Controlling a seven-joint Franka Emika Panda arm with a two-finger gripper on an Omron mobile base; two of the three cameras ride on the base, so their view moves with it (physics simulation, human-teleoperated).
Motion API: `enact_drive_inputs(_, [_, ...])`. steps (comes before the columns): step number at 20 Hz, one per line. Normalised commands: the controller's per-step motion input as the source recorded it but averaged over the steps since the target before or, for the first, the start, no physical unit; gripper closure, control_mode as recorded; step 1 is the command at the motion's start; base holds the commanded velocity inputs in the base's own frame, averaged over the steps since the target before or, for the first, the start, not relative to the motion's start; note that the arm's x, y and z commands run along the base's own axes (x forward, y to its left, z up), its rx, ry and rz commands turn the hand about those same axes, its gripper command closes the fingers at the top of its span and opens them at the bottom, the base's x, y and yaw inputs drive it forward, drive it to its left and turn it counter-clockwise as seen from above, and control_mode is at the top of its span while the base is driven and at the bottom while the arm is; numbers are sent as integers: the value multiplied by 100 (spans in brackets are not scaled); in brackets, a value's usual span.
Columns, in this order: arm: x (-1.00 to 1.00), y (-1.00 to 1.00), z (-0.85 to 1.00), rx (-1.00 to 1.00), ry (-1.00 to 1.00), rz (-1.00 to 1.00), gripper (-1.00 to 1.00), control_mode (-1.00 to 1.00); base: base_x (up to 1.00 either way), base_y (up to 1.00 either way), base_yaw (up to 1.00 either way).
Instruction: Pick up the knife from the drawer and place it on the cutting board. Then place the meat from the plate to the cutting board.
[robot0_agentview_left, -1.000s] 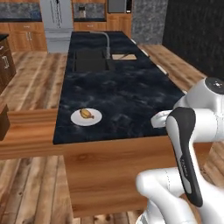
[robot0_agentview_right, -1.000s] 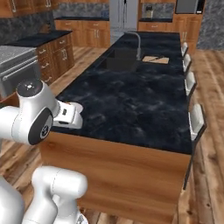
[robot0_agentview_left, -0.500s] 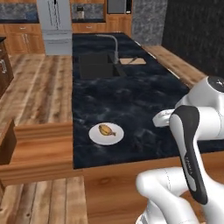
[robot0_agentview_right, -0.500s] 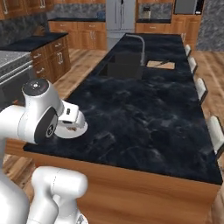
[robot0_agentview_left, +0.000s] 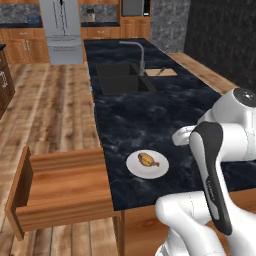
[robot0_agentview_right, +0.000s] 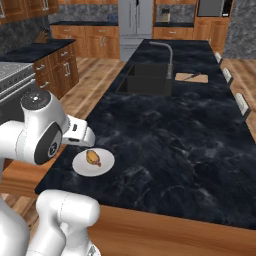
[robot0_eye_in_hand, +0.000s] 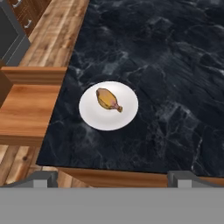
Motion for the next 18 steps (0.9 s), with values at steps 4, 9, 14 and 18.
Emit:
enact_drive_inputs(4, [0, 0, 0, 0, 0, 0, -100, 100, 100, 0, 0])
enact_drive_inputs(9, [0, 0, 0, 0, 0, 0, -100, 100, 76, 15, -21])
enact_drive_inputs(14, [0, 0, 0, 0, 0, 0, -100, 100, 48, 18, -28])
enact_drive_inputs(18, [0, 0, 0, 0, 0, 0, -100, 100, 34, 23, -22])
